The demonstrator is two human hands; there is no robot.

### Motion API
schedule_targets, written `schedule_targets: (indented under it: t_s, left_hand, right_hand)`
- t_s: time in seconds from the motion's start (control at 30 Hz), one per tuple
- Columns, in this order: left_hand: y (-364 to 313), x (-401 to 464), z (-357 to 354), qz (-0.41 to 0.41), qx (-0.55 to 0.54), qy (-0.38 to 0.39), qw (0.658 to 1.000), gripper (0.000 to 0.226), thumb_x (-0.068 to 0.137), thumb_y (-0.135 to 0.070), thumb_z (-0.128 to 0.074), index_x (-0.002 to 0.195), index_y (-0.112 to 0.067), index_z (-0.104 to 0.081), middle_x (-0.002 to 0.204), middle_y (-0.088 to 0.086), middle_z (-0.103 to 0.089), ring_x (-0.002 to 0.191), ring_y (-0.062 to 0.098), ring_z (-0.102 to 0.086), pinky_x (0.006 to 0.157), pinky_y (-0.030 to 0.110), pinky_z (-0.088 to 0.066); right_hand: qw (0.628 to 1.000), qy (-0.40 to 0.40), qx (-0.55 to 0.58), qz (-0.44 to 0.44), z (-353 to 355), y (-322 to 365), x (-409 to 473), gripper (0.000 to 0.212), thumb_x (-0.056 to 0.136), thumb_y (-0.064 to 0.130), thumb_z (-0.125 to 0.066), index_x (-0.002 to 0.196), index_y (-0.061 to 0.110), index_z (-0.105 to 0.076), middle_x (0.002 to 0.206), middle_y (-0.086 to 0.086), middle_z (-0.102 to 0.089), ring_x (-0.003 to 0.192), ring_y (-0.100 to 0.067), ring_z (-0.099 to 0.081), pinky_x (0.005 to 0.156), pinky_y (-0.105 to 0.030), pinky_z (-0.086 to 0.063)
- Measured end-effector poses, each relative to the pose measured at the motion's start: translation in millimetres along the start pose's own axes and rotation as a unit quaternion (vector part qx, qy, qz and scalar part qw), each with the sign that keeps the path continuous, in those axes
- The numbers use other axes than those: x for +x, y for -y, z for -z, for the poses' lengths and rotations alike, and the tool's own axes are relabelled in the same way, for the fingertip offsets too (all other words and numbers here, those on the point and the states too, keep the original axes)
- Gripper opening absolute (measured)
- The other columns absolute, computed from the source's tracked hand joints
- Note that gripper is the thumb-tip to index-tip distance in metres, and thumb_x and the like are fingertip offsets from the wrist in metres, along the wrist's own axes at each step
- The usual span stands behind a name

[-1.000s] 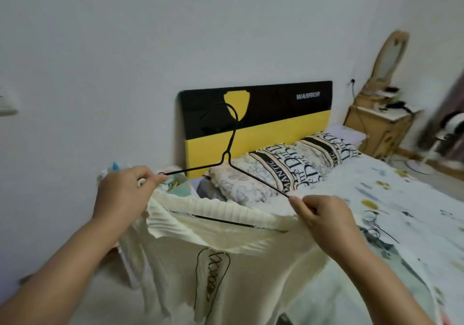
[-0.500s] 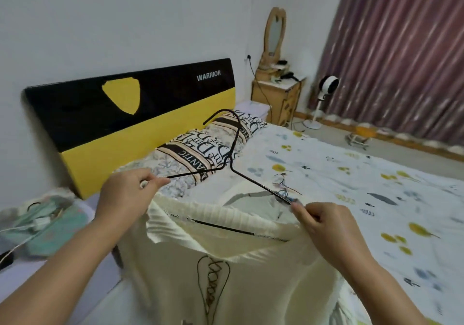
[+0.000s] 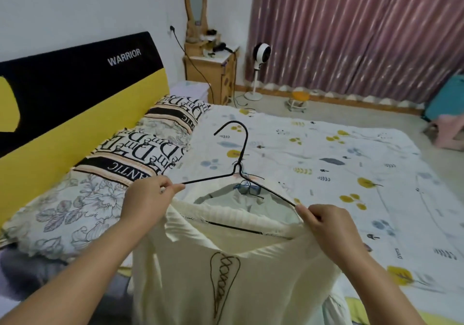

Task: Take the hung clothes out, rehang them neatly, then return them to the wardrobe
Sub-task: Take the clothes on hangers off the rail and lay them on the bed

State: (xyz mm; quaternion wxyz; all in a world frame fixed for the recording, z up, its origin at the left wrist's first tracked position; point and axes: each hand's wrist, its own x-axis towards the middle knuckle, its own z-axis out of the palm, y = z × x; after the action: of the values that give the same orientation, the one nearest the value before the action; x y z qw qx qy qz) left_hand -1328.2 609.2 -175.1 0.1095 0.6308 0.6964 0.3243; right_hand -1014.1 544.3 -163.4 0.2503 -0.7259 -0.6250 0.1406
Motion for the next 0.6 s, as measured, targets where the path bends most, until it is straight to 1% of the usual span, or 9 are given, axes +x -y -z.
schedule_targets:
  t_s: [0.1, 0.27, 0.37, 0.43, 0.47, 0.53, 0.57, 0.6]
  left_hand:
    - [-1.1, 32.7, -30.1, -0.014, -0.005, 0.023, 1.0, 0.031, 0.082, -0.041, -0.064, 0.059, -0.021, -0.059, 0.052, -0.001, -0.057, 0.051, 0.012, -0.051, 0.045, 0.023, -0.029]
    - [-0.9, 87.2, -87.0, -0.023, 0.014, 0.047, 0.999, 0.032, 0.083, -0.039, -0.063, 0.058, -0.02, -0.057, 0.05, -0.003, -0.054, 0.052, 0.013, -0.05, 0.046, 0.023, -0.031]
    - [2.8, 120.0, -127.0, -0.023, 0.031, 0.055, 0.998, 0.03, 0.084, -0.039, -0.063, 0.06, -0.022, -0.058, 0.048, -0.007, -0.051, 0.049, 0.01, -0.047, 0.045, 0.023, -0.027]
    - [5.8, 143.1, -155.1, -0.026, 0.044, 0.061, 0.997, 0.027, 0.084, -0.038, -0.063, 0.065, -0.019, -0.063, 0.053, -0.005, -0.056, 0.053, 0.012, -0.05, 0.048, 0.024, -0.027]
    - [7.7, 153.1, -169.6, -0.029, 0.053, 0.065, 0.996, 0.026, 0.085, -0.037, -0.063, 0.07, -0.016, -0.066, 0.058, -0.002, -0.06, 0.058, 0.015, -0.052, 0.052, 0.026, -0.03]
    - [13.1, 166.5, -200.0, -0.036, 0.087, 0.071, 0.993, 0.024, 0.087, -0.034, -0.06, 0.084, -0.012, -0.069, 0.075, 0.005, -0.067, 0.077, 0.025, -0.058, 0.066, 0.031, -0.036]
    - [16.9, 170.0, -217.3, -0.035, 0.101, 0.075, 0.991, 0.025, 0.089, -0.032, -0.057, 0.096, -0.011, -0.068, 0.089, 0.008, -0.068, 0.09, 0.028, -0.058, 0.076, 0.035, -0.039]
    - [21.0, 170.9, -234.7, -0.026, 0.112, 0.085, 0.99, 0.029, 0.091, -0.031, -0.054, 0.109, -0.011, -0.064, 0.106, 0.01, -0.066, 0.104, 0.03, -0.054, 0.086, 0.039, -0.038]
  right_hand:
    - [1.0, -0.004, 0.002, -0.021, -14.0, -11.7, 29.0, 0.054, 0.092, 0.038, -0.051, 0.049, 0.017, -0.027, 0.044, 0.004, -0.025, 0.045, -0.014, -0.025, 0.048, -0.031, -0.017]
    - [0.999, 0.011, 0.009, -0.053, -42.9, -36.6, 90.9, 0.052, 0.092, 0.04, -0.05, 0.05, 0.017, -0.031, 0.045, 0.004, -0.03, 0.047, -0.013, -0.031, 0.048, -0.03, -0.02]
    - [0.997, 0.041, 0.021, -0.056, -66.1, -57.4, 133.4, 0.044, 0.089, 0.041, -0.054, 0.054, 0.017, -0.043, 0.047, 0.005, -0.037, 0.05, -0.009, -0.037, 0.048, -0.028, -0.024]
    - [0.997, 0.051, 0.023, -0.058, -85.0, -73.6, 165.1, 0.038, 0.09, 0.035, -0.057, 0.059, 0.013, -0.052, 0.047, 0.004, -0.039, 0.053, -0.011, -0.039, 0.05, -0.028, -0.026]
    - [0.996, 0.05, 0.027, -0.065, -95.7, -82.6, 181.1, 0.037, 0.09, 0.033, -0.057, 0.061, 0.011, -0.054, 0.048, 0.004, -0.04, 0.055, -0.012, -0.039, 0.051, -0.028, -0.027]
    - [0.994, 0.047, 0.046, -0.084, -119.2, -100.6, 210.8, 0.037, 0.09, 0.031, -0.057, 0.059, 0.012, -0.053, 0.05, 0.002, -0.041, 0.057, -0.016, -0.04, 0.051, -0.029, -0.027]
    - [0.993, 0.05, 0.053, -0.094, -132.8, -109.9, 224.7, 0.037, 0.091, 0.031, -0.057, 0.059, 0.012, -0.052, 0.05, 0.001, -0.042, 0.058, -0.017, -0.041, 0.051, -0.029, -0.027]
    - [0.992, 0.053, 0.053, -0.102, -147.4, -119.1, 238.1, 0.036, 0.091, 0.03, -0.057, 0.061, 0.01, -0.054, 0.051, 0.002, -0.042, 0.06, -0.019, -0.042, 0.052, -0.03, -0.027]
